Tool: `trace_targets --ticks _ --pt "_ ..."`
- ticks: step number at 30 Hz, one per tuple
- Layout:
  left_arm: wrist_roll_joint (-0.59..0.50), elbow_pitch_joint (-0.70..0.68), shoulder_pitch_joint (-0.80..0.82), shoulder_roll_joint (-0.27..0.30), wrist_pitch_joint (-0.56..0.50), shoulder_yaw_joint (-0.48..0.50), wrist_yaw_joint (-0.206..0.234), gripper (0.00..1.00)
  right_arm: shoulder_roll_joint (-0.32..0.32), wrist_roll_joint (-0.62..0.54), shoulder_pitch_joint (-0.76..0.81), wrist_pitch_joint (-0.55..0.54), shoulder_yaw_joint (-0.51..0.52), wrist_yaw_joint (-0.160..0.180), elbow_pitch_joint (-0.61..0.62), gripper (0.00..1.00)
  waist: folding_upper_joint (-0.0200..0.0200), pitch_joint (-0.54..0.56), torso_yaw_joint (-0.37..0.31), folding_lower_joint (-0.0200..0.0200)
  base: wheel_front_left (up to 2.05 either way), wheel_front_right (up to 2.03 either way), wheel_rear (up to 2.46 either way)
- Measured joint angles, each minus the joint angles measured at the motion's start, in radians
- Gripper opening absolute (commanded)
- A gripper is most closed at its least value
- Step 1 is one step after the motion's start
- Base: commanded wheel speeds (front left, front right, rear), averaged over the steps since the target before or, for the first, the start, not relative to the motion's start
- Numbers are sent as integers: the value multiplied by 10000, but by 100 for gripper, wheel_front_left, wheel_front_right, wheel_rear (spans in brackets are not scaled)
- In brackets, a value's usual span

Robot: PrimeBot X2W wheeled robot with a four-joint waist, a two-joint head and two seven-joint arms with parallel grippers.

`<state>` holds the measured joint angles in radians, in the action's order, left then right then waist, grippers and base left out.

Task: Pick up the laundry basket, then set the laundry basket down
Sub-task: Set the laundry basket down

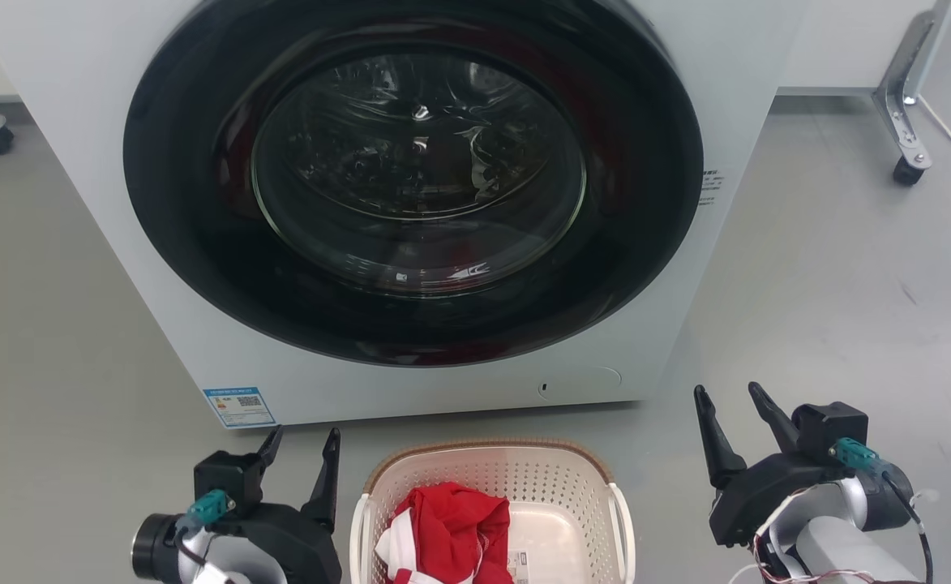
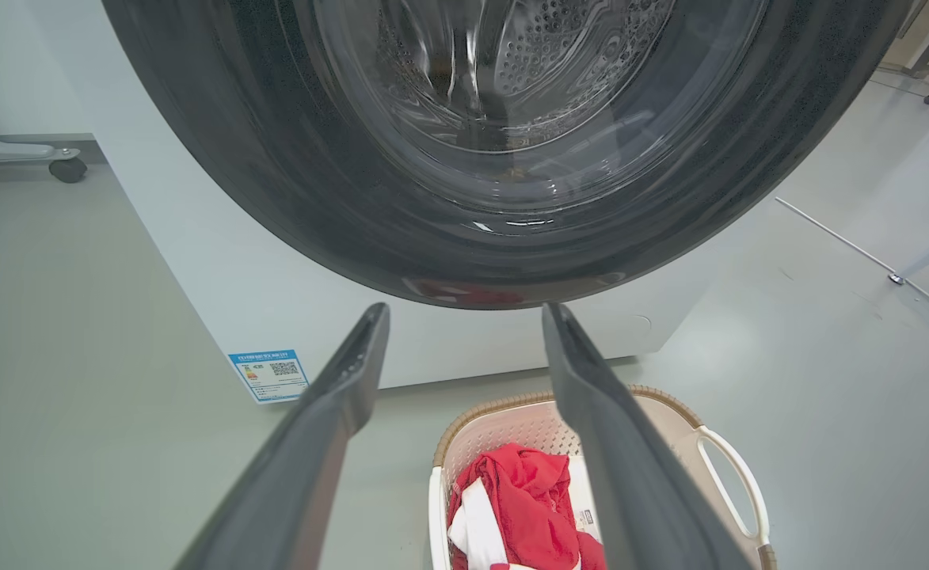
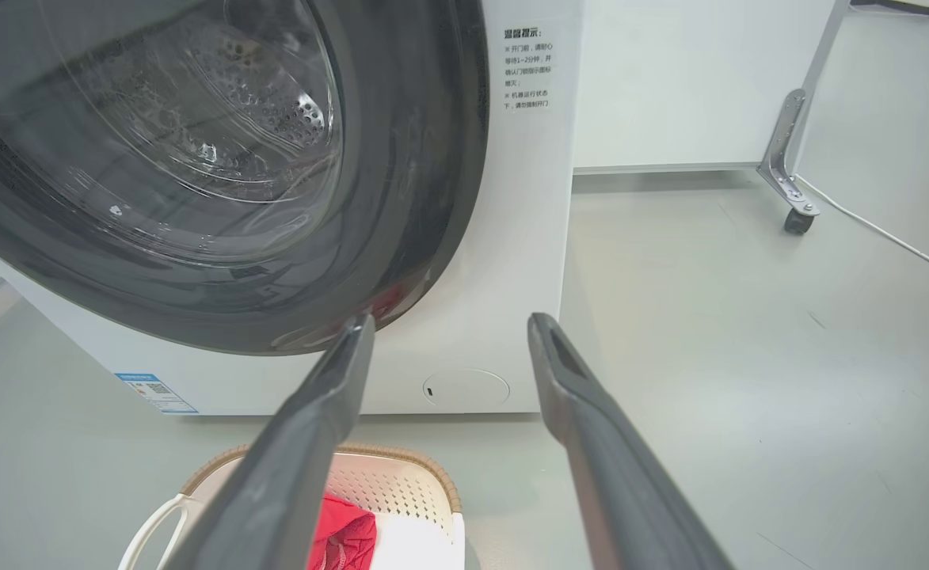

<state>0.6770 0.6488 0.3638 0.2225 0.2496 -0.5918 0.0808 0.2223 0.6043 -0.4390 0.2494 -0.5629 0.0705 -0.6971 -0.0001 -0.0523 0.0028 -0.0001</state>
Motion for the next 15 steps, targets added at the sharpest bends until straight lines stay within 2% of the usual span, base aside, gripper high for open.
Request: trace_targets --ticks 8,15 --pt "-713 -2182 -1297 307 0 418 339 100 253 -520 1163 0 430 278 1707 100 1 303 -16 1 0 0 0" --pt "-1187 -3599 -2492 460 2 991 431 100 368 -993 2475 2 790 453 2955 100 1 656 -18 1 0 0 0"
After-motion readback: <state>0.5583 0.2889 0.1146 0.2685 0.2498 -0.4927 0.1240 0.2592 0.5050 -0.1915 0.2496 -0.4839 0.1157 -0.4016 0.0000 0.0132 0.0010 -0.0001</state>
